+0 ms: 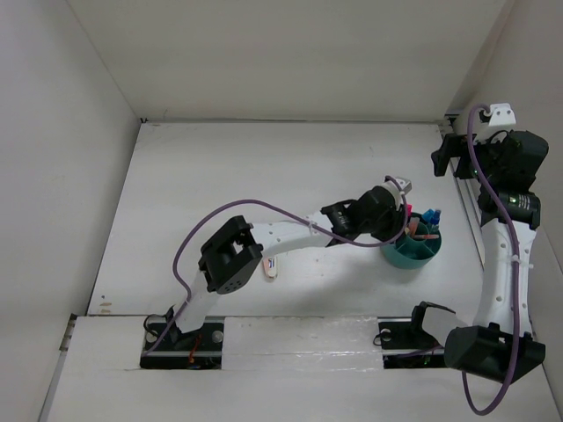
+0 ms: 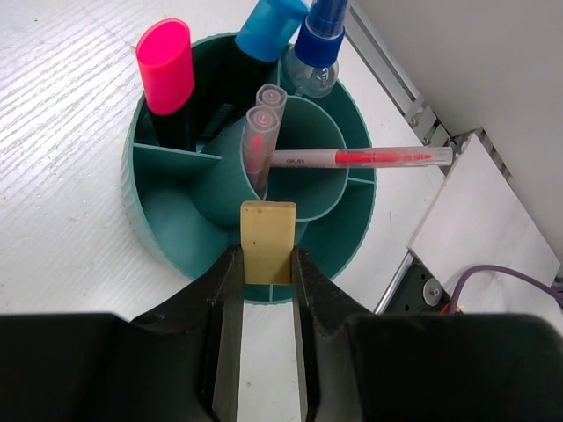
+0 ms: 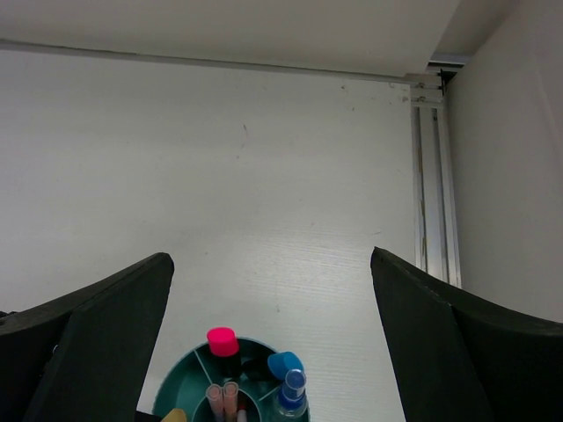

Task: Sort the stationery into containers
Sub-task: Place the stationery into the container

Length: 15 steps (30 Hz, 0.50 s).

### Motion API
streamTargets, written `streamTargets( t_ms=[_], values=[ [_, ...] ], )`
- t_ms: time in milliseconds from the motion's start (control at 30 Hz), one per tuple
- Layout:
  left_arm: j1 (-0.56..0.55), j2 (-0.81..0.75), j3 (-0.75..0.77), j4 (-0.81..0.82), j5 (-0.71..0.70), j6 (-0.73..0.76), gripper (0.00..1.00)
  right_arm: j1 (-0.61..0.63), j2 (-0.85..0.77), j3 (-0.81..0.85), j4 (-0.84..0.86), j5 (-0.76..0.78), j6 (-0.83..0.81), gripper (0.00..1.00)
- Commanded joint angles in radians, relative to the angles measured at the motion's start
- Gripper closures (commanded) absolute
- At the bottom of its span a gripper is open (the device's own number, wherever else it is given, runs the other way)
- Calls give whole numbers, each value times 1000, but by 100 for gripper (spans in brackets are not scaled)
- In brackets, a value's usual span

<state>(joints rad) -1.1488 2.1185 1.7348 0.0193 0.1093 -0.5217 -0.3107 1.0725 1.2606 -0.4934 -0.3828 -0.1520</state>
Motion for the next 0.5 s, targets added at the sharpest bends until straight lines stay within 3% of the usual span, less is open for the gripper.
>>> streamTargets(
  t_ms=[0,300,467],
  values=[
    [8,-9,-3,50,16,-12,83,5,-20,3,52,-22,15,0],
    [17,-9,-23,50,26,-21,81,5,-20,3,52,-31,15,0],
    [17,-19,-23,50,26,-21,73,5,-20,3,52,-42,6,0]
  ],
)
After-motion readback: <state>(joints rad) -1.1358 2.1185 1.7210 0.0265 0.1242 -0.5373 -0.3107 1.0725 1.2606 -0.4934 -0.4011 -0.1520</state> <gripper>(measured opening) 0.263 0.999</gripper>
